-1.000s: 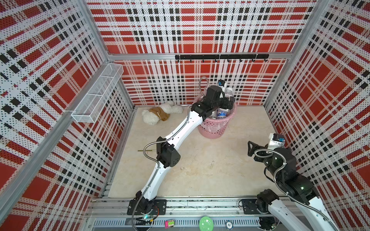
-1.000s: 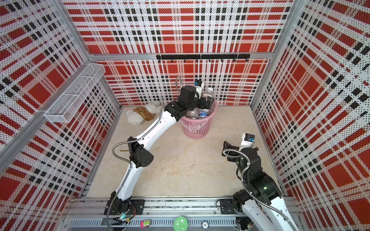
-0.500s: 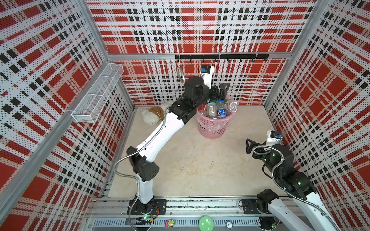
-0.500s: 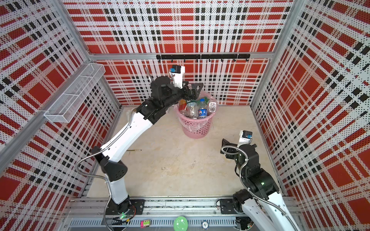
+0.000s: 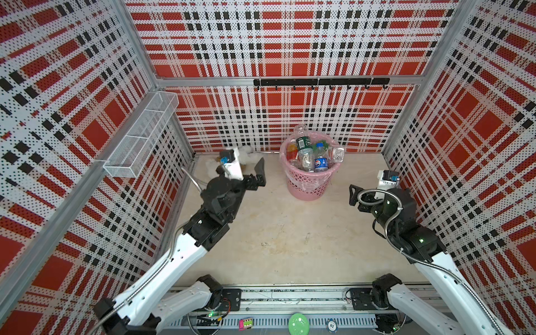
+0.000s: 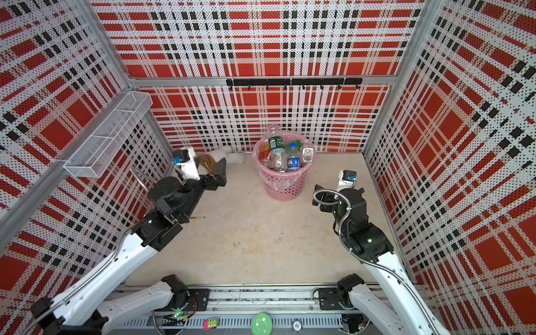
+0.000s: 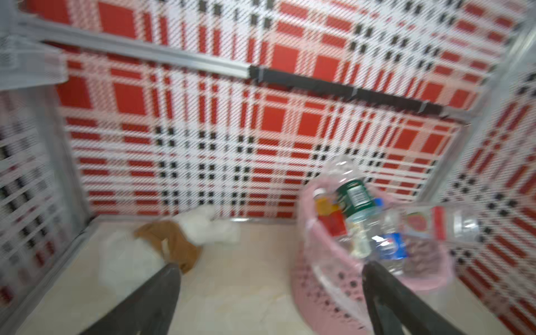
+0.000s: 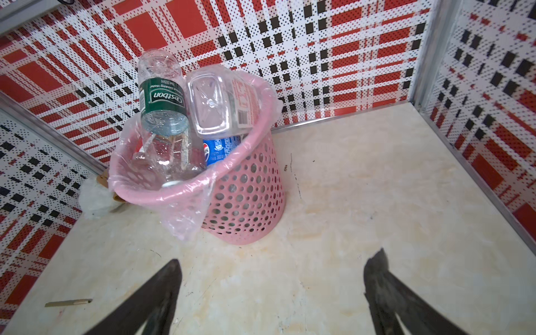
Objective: Throw the plastic bottles in the bin
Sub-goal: Reset both arms
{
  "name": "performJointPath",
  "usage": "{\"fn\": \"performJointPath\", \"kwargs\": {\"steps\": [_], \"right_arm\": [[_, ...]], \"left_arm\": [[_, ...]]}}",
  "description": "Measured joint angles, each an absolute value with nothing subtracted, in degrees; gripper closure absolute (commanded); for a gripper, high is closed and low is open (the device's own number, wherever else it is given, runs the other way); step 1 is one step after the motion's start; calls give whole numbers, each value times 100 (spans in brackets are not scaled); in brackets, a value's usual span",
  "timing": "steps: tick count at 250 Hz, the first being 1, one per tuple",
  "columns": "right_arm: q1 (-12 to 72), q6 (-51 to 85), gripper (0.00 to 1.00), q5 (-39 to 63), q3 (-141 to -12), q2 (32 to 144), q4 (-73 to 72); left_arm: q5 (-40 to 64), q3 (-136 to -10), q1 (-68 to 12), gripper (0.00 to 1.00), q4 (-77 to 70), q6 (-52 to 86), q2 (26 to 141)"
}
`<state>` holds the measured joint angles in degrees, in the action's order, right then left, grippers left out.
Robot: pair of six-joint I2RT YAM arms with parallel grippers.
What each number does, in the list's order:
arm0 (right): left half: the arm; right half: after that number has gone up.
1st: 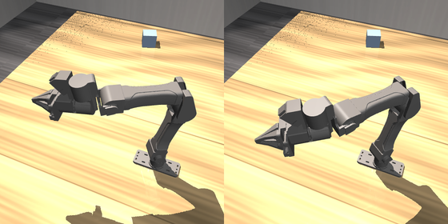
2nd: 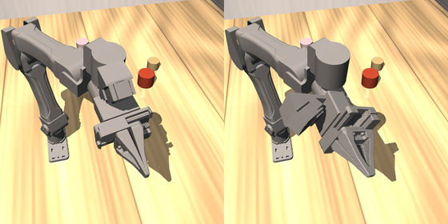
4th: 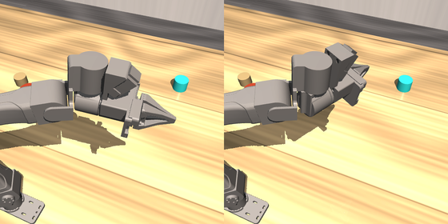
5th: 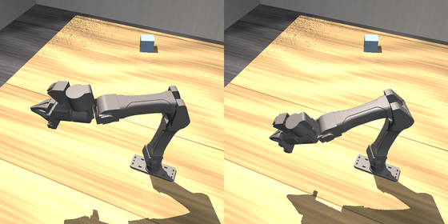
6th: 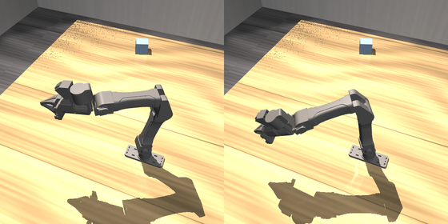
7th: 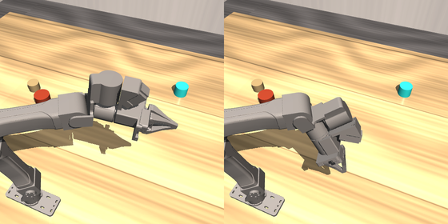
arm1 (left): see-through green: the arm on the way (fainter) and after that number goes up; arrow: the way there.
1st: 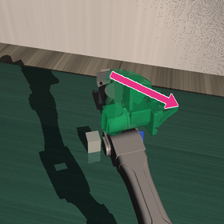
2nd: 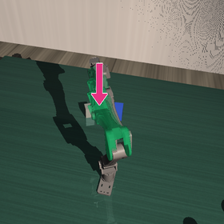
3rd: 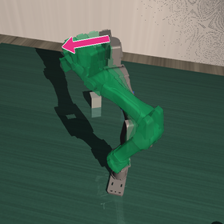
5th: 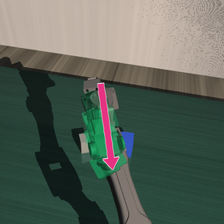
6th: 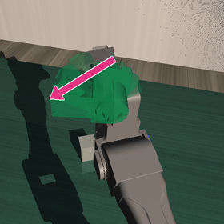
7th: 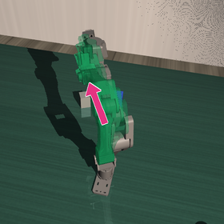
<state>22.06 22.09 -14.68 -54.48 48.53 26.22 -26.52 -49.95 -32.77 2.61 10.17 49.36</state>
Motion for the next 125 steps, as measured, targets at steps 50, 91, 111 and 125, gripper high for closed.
{"fn": "performJointPath", "kwargs": {"steps": [50, 91, 111, 125], "right_arm": [[2038, 2224, 0, -1199, -5697, 5201, 2460], [1559, 2344, 0, -792, -5680, 5050, 2464], [1074, 2351, 0, -646, -5443, 4862, 2469], [762, 2303, 0, -574, -5205, 4744, 2471]], "left_arm": [[-2941, -3791, -2622, 1, 902, 1391, 3706], [-3041, -3138, -2279, 1, 790, 1487, 3430], [-3114, -2727, -2206, 1, 574, 1461, 3551], [-3175, -2412, -2158, 1, 316, 1376, 3723]]}}
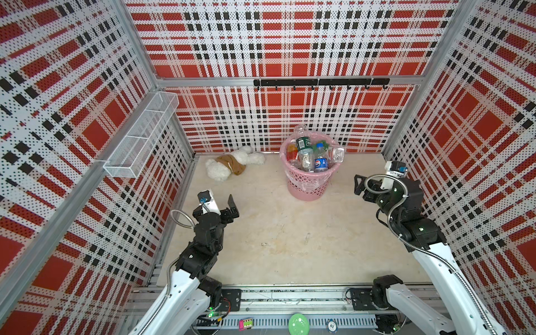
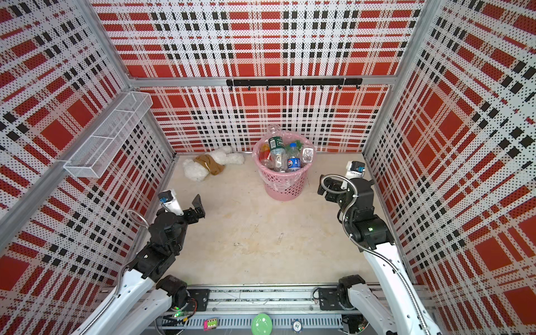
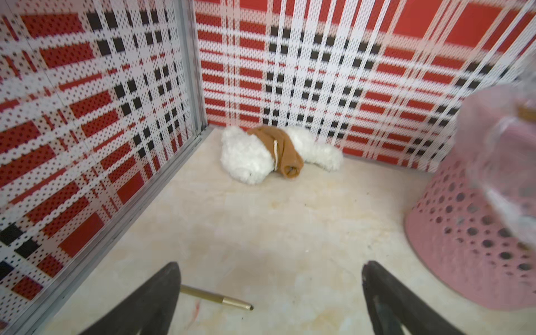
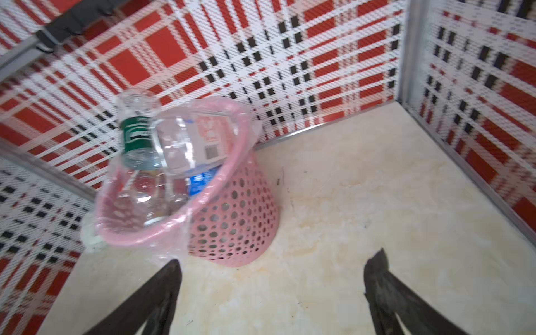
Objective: Throw the plastic bottles in the bin
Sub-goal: Reset both arms
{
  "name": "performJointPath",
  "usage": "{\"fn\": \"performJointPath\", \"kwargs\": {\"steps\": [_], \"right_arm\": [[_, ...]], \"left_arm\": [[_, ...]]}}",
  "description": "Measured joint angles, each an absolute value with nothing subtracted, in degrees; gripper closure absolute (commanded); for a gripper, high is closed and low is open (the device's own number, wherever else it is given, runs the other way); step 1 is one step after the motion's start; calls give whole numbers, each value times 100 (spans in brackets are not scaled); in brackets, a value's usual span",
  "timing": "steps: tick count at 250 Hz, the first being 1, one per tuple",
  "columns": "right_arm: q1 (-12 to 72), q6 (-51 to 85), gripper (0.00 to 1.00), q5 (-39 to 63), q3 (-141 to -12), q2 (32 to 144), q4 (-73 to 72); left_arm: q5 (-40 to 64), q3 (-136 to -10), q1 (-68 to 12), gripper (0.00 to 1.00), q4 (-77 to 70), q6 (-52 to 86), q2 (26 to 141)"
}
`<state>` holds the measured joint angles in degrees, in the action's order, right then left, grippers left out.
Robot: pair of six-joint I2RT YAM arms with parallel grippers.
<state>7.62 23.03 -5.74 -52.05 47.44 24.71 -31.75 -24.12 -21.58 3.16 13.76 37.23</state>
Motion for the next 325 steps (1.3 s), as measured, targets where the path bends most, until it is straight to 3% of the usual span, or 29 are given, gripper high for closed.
{"fn": "performJointPath", "kwargs": {"steps": [60, 145, 228, 286, 325], "right_arm": [[427, 2182, 0, -169, -5273, 5408, 2429], [1037, 1988, 0, -458, -7491, 7290, 1994], [1114, 1999, 0, -421, -7896, 8746, 1699], [1100, 1944, 0, -449, -7896, 8584, 1767], [753, 1881, 0, -532, -7439, 7745, 1629]], "left_arm": [[-3039, -1938, -1625, 1, -528, 1175, 4556], [-2742, -1938, -1347, 1, -904, 1197, 4536], [-2635, -1938, -1288, 1, -895, 1260, 4434], [-2609, -1938, -1275, 1, -899, 1267, 4477], [-2563, -1935, -1114, 1, -1122, 1214, 4858]]}}
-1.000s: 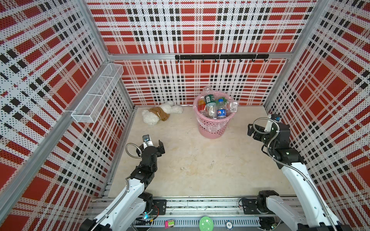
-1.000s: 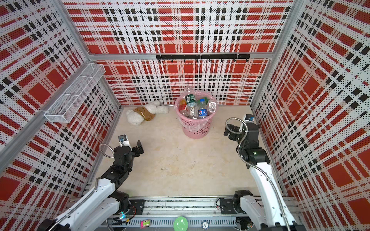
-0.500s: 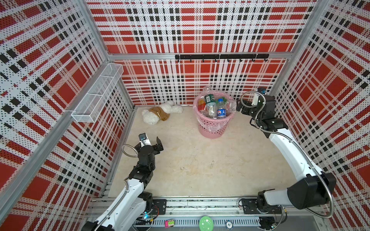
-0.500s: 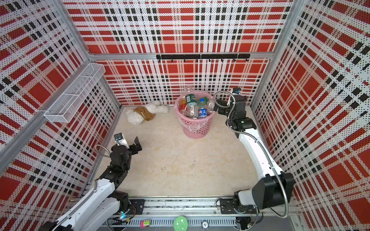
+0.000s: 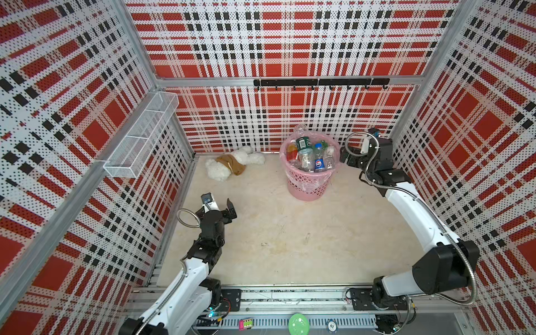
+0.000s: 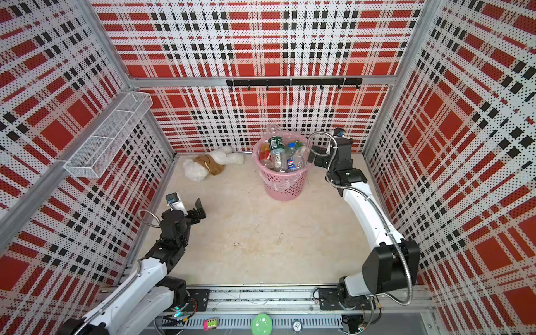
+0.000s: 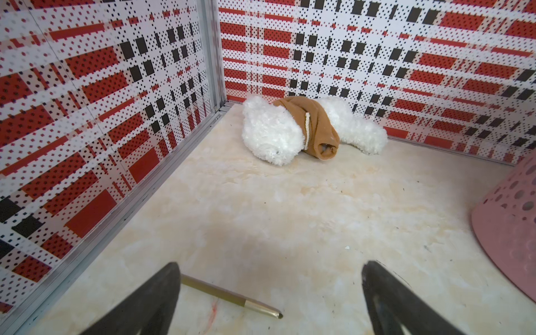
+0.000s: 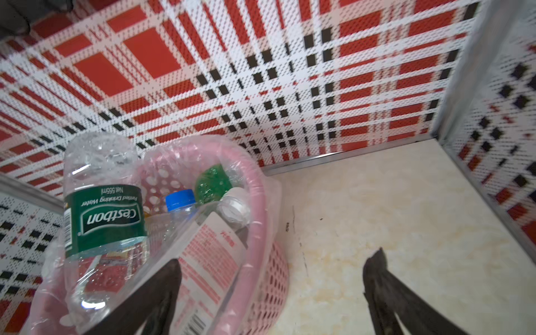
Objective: Throw the plastic bottles in the bin
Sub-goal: Reset both arms
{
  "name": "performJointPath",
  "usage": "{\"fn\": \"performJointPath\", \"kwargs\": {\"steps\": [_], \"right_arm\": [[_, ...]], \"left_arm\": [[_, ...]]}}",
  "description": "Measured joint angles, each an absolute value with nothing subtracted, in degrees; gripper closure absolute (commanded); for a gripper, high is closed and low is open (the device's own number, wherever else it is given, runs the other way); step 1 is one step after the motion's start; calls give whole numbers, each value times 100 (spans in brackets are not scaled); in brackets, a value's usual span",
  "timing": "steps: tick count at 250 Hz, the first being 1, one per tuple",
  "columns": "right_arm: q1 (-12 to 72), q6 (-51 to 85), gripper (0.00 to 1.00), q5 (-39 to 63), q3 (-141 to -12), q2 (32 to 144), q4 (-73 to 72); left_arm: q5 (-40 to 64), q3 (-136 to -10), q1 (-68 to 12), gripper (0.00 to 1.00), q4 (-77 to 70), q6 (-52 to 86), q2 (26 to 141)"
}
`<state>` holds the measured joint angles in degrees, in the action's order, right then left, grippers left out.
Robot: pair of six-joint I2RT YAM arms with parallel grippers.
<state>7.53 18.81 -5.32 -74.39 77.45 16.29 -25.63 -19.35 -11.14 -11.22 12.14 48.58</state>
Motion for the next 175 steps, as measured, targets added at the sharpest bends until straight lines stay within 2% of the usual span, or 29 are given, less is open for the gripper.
{"fn": "performJointPath", "kwargs": {"steps": [40, 71, 106, 147, 175], "right_arm": [[464, 1459, 0, -1168, -5406, 6364, 1028], [436, 1015, 0, -1411, -3503, 6060, -117], [423, 489, 0, -1675, -2099, 6661, -1258], [410, 121, 0, -1542, -1761, 7756, -3271], [410, -84, 0, -1363, -1761, 8182, -4235]], "left_arm": [[-2462, -1719, -941, 1, -2075, 843, 5433], [-2220, -1605, -668, 1, -3004, 556, 6495], [-1929, -1627, -504, 1, -3774, 353, 7546], [-1533, -1750, -416, 1, -5236, 139, 8785], [-1391, -1811, -386, 1, -5157, 86, 8947]]}}
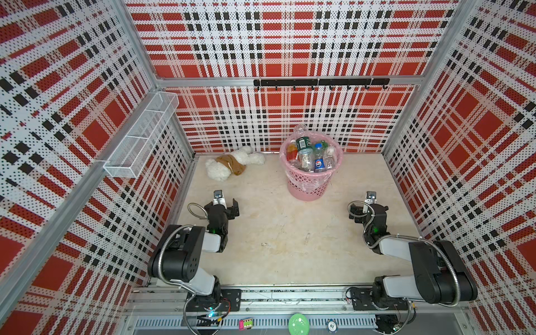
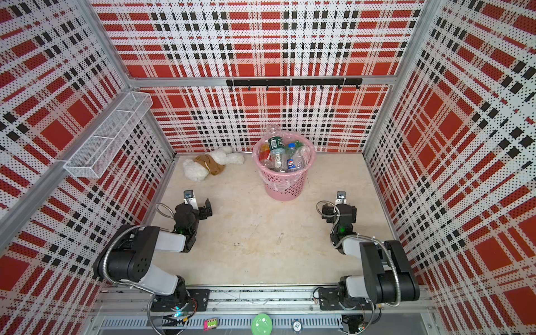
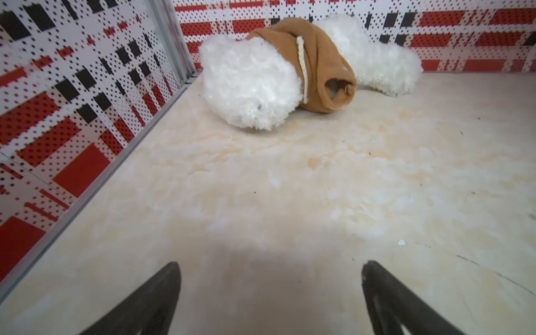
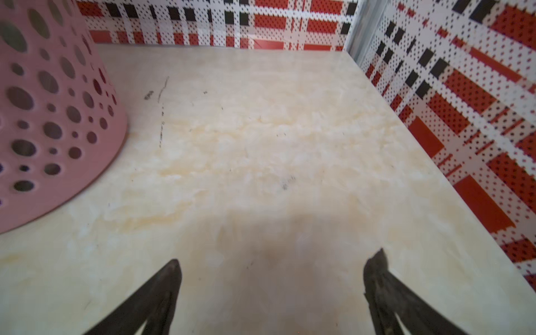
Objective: Throw the plastic bottles in the bin
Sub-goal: Reset both arms
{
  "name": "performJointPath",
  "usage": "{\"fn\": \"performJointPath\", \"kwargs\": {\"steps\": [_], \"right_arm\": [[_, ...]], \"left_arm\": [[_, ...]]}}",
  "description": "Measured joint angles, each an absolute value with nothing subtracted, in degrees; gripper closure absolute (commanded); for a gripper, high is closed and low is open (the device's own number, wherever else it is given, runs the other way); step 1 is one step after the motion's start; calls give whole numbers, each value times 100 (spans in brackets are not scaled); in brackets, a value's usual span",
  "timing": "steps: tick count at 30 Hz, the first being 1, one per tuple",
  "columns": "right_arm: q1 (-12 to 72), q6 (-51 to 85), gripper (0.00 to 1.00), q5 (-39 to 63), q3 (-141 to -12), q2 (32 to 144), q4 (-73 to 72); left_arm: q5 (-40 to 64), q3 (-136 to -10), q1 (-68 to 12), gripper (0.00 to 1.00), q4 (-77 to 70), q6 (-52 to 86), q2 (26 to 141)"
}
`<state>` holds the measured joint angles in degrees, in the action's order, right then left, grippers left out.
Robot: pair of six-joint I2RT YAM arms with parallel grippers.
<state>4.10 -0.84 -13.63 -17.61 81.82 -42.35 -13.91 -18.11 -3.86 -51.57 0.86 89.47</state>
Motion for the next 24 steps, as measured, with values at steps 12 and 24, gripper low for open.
{"fn": "performJointPath", "kwargs": {"steps": [12, 24], "right_arm": [[519, -513, 0, -1055, -1747, 9183, -5839], [519, -582, 0, -1028, -1826, 9185, -5927]], "left_arm": [[-1221, -2062, -377, 1, -5478, 38, 8960], [-1223, -2062, -379, 1, -5481, -8, 8965]]}}
